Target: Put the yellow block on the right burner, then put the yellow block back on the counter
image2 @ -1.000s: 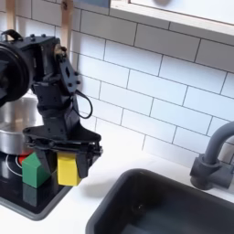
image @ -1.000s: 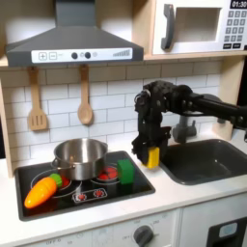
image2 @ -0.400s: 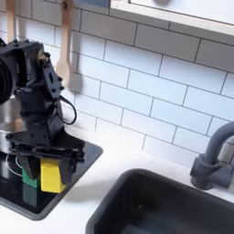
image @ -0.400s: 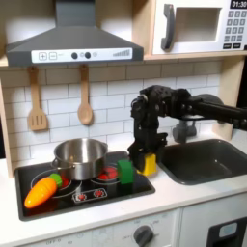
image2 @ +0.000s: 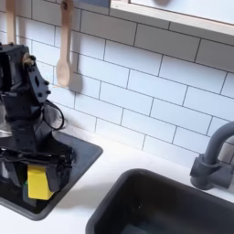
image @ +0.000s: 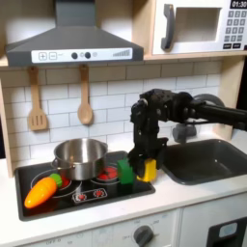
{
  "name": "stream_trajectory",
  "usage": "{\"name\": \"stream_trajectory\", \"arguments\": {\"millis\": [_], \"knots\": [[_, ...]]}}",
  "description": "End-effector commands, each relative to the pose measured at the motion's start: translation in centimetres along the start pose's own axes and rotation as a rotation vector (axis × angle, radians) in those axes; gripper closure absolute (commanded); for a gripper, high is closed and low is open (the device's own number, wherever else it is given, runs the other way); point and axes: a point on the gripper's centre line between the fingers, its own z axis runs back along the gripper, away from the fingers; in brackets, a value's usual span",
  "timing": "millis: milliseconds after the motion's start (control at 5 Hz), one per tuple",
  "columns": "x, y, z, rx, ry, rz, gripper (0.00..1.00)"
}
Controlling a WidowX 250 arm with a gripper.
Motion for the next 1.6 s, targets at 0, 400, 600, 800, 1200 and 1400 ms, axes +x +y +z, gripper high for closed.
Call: {"name": "stream_trajectory", "arguments": {"millis": [0,400,600,800,1200,1400], "knots": [[-1.7,1.7,-0.1,0.017,0.018,0.021,1.0],[-1.1,3.6,-0.2,0.027,0.014,0.052,1.0],[-1.2,3.5,-0.6,0.025,0.025,0.05,1.0],[-0.9,3.0,-1.3,0.019,0.034,0.053,1.0],[0.0,2.0,-2.2,0.023,0.036,0.055,1.0],[0.3,1.7,-2.6,0.034,0.035,0.052,1.0]]}}
